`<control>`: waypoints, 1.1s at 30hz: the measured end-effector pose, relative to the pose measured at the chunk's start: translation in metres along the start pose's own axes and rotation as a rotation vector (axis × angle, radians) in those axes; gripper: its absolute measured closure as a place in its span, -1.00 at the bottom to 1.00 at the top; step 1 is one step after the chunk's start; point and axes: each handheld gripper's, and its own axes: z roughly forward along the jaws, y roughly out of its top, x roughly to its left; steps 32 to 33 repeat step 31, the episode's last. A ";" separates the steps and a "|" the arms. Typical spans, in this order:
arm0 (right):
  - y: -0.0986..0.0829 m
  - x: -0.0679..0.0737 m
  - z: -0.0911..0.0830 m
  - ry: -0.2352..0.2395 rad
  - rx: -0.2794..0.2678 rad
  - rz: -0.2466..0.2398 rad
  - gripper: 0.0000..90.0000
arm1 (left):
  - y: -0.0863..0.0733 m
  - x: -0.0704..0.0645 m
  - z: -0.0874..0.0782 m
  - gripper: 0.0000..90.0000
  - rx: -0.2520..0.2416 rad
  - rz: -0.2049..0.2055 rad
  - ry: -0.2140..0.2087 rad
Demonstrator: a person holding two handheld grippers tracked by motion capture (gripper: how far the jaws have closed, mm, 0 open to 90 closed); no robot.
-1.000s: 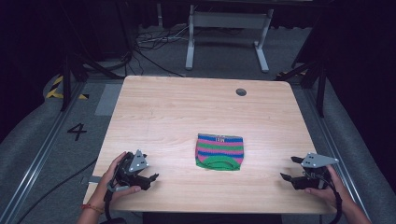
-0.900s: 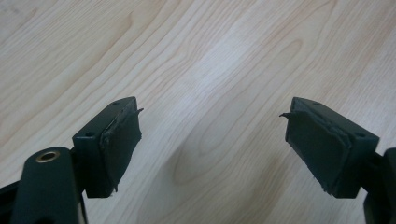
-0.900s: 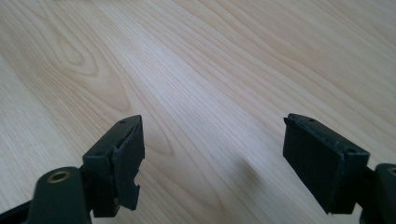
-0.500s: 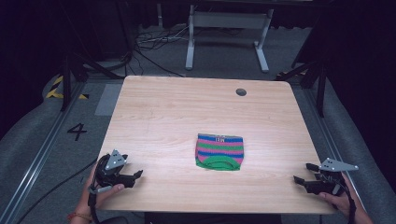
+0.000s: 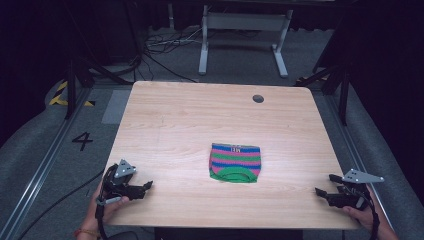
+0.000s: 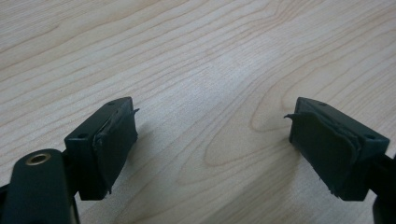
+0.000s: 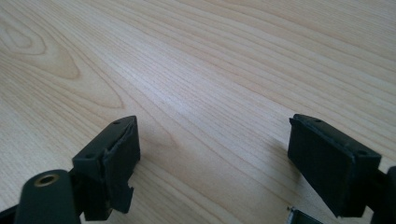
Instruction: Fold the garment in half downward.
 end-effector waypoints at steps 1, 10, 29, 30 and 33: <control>0.000 0.000 0.000 0.000 0.000 0.000 -0.62 | 0.000 -0.001 0.000 -0.67 0.001 -0.008 0.003; 0.000 0.000 0.000 -0.002 0.001 0.002 -0.63 | 0.002 -0.005 0.002 -0.72 0.003 -0.043 0.037; 0.000 -0.001 0.001 0.004 0.002 -0.003 -0.64 | 0.004 -0.007 0.005 -0.81 0.010 -0.072 0.057; 0.000 -0.001 0.001 0.004 0.002 -0.004 -0.64 | 0.004 -0.007 0.005 -0.81 0.009 -0.074 0.058; 0.000 -0.001 0.001 0.004 0.002 -0.004 -0.64 | 0.004 -0.007 0.005 -0.81 0.009 -0.074 0.058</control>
